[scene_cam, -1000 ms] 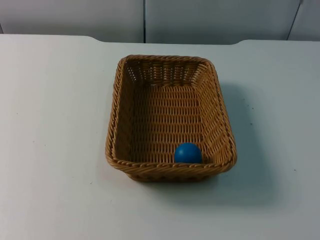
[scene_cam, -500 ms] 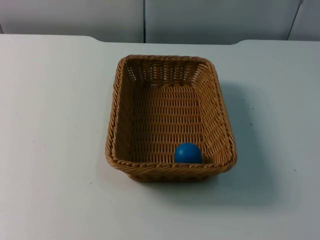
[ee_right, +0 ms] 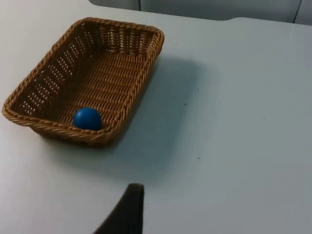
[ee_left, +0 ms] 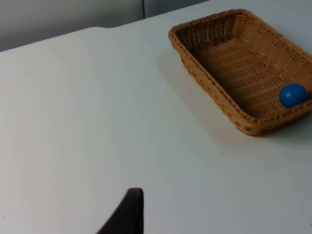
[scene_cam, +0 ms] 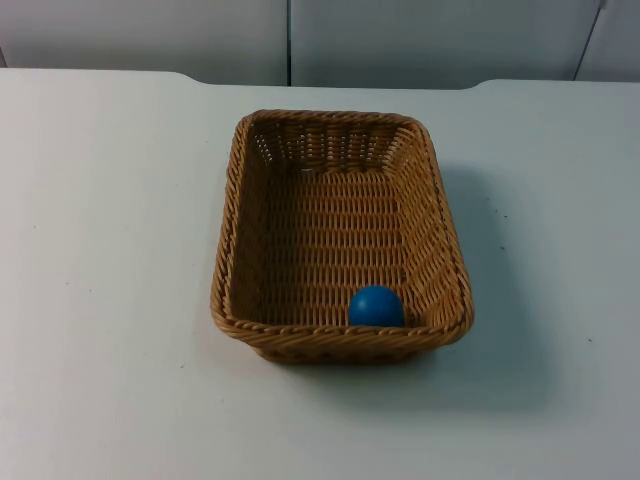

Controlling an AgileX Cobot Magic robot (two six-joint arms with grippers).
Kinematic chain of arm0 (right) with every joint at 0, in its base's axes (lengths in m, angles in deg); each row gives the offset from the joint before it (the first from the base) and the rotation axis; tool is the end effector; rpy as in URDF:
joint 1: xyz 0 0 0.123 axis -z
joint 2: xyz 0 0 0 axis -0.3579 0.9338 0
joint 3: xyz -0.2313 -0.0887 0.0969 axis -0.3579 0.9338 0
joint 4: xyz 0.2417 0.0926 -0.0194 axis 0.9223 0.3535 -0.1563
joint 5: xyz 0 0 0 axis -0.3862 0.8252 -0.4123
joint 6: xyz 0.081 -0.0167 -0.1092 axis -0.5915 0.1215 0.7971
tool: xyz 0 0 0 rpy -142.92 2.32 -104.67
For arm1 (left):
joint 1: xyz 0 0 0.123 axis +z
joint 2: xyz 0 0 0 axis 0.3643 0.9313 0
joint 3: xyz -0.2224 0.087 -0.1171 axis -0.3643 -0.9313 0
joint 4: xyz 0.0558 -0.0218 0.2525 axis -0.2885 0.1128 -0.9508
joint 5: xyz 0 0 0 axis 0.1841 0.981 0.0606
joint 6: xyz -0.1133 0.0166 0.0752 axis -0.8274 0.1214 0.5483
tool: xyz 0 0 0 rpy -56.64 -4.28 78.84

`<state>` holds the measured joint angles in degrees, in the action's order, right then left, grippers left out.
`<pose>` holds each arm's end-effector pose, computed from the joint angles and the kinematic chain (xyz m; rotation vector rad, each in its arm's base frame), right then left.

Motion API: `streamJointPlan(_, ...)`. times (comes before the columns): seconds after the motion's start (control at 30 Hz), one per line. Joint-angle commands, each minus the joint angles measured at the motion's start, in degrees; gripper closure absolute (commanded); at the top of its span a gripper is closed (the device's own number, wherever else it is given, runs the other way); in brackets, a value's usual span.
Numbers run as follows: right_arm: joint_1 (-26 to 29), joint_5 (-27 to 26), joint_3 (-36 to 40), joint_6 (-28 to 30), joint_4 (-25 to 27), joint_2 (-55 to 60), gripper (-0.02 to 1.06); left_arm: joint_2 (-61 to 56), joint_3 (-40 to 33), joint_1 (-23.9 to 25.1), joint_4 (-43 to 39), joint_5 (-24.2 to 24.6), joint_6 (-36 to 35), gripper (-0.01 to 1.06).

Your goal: Pick up the basket with the left hand and place the ball into the basket with the right hand.

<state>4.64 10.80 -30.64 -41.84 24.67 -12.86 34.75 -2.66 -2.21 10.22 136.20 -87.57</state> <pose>0.0572 0.0166 0.2632 -0.3140 2.0297 0.1636 0.0557 -0.0218 0.2643 0.4440 2.0049 -0.2184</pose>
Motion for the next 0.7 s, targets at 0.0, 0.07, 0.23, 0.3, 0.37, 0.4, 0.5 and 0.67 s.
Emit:
streamJointPlan(0.0,-0.13,-0.08,0.41,0.31,0.00,-0.15,0.00,-0.28,-0.43,-0.03,0.58,-0.04,0.04,0.00)
streamJointPlan(0.07,-0.13,-0.08,0.41,0.30,0.33,-0.15,0.00,-0.28,-0.43,-0.03,0.58,-0.04,0.04,0.00)
streamJointPlan(0.23,-0.13,-0.18,0.41,0.30,0.33,-0.15,0.00,-0.28,-0.43,-0.03,0.58,-0.04,0.04,0.00)
streamJointPlan(0.3,-0.13,-0.18,0.41,0.30,0.33,-0.15,0.00,-0.28,-0.43,-0.03,0.58,-0.04,0.04,0.00)
streamJointPlan(0.37,-0.13,-0.18,0.41,0.30,0.33,-0.15,0.00,-0.28,-0.43,-0.03,0.58,-0.04,0.04,0.00)
streamJointPlan(0.4,-0.13,-0.18,0.41,0.30,0.33,-0.15,0.00,-0.28,-0.43,-0.03,0.58,-0.04,0.04,0.00)
streamJointPlan(0.5,-0.13,-0.18,0.41,0.30,0.33,-0.15,0.00,-0.28,-0.43,-0.03,0.58,-0.04,0.04,0.00)
streamJointPlan(0.67,-0.13,-0.18,0.41,0.30,0.33,-0.15,0.00,-0.28,-0.43,-0.03,0.58,-0.04,0.04,0.00)
